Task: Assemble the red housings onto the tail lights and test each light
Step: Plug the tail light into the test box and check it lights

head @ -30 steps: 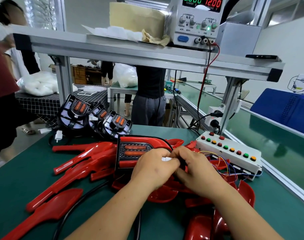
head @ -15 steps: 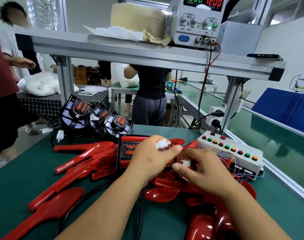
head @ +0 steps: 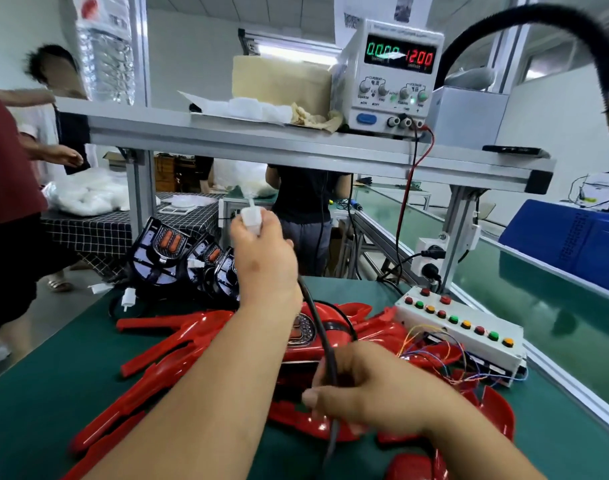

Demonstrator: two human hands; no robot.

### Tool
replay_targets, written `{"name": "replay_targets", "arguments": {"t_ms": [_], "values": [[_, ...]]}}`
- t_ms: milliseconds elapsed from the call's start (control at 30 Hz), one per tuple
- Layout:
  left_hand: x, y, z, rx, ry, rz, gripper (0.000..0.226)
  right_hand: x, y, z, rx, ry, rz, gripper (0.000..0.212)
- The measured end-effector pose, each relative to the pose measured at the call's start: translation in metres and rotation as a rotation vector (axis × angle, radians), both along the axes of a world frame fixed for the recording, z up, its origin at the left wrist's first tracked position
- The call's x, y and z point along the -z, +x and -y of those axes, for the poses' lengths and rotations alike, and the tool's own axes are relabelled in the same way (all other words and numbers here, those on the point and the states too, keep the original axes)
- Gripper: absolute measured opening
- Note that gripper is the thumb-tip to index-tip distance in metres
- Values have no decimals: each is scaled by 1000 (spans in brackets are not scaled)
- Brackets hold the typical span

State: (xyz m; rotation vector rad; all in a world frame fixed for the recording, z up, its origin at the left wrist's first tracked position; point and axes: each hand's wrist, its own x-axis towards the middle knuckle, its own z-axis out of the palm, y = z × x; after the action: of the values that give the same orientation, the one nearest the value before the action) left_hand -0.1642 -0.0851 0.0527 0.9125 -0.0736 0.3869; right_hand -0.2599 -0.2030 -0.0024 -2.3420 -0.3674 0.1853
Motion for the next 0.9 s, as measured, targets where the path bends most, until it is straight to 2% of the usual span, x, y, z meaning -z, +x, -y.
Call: {"name": "replay_targets", "arguments": {"t_ms": [67,133,200,300,367,433,467,533,600,633,700,767,900], "values": [[-5,3,-15,19,-103,7,14,-11,1,16,96,30,-52,16],[-2,5,-31,53,-131,22,18,-20,6,32,237,-31,-2,16],[8,5,-45,78,-52,34,24,-25,16,46,396,-145,112,20],[32,4,-60,46,201,16,21,-30,39,56,564,-196,265,22],[53,4,-69,55,244,-18,14,-31,60,56,605,-200,337,14],[69,4,-78,56,206,-101,7,-29,82,51,613,-195,379,4],[74,6,-81,25,200,-152,8,-27,93,48,608,-202,400,7],[83,8,-86,-88,272,-222,27,-20,114,40,605,-219,427,16],[88,8,-90,-235,437,-233,46,-11,128,32,592,-191,411,22],[91,8,-91,-297,569,-231,48,-5,135,29,577,-173,386,25],[95,8,-90,-350,914,-206,28,5,146,25,520,-223,301,24],[96,7,-88,-359,1186,-187,6,15,154,23,464,-327,186,25],[91,10,-86,-219,1517,-251,28,23,156,26,465,-211,66,54]]}}
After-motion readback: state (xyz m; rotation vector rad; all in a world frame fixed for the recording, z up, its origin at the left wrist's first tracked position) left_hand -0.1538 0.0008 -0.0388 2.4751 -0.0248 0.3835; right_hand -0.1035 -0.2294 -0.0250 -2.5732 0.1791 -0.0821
